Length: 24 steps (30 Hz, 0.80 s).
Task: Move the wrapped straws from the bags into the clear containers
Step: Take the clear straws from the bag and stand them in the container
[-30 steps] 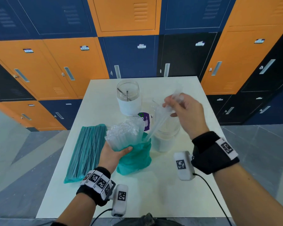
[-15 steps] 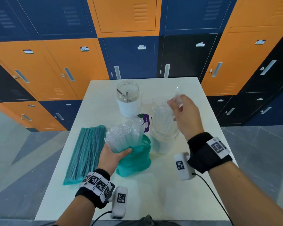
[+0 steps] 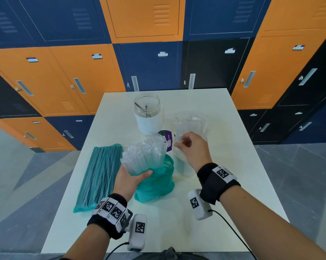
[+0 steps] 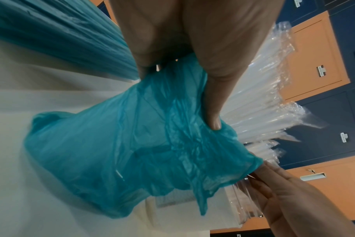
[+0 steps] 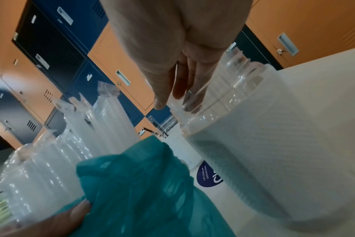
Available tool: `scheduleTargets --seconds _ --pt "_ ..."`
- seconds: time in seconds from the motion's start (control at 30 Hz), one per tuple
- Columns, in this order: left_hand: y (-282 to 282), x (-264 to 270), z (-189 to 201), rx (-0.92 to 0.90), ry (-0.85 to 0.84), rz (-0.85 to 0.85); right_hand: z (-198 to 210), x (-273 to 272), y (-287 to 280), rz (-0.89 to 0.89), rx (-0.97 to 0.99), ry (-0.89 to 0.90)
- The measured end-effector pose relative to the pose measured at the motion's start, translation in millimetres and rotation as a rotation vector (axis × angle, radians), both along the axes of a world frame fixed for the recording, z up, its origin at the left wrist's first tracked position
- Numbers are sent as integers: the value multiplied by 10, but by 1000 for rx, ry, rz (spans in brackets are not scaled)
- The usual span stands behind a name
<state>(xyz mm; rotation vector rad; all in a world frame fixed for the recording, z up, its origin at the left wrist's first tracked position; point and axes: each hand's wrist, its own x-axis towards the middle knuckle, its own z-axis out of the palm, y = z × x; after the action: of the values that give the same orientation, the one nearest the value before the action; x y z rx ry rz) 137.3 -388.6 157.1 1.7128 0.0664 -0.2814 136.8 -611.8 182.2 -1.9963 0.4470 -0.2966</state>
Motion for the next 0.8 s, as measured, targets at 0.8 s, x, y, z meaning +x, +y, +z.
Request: scheduleTargets --seconds 0.8 --pt "61 4 -85 7 0 -10 -20 -335 507 114 147 9"
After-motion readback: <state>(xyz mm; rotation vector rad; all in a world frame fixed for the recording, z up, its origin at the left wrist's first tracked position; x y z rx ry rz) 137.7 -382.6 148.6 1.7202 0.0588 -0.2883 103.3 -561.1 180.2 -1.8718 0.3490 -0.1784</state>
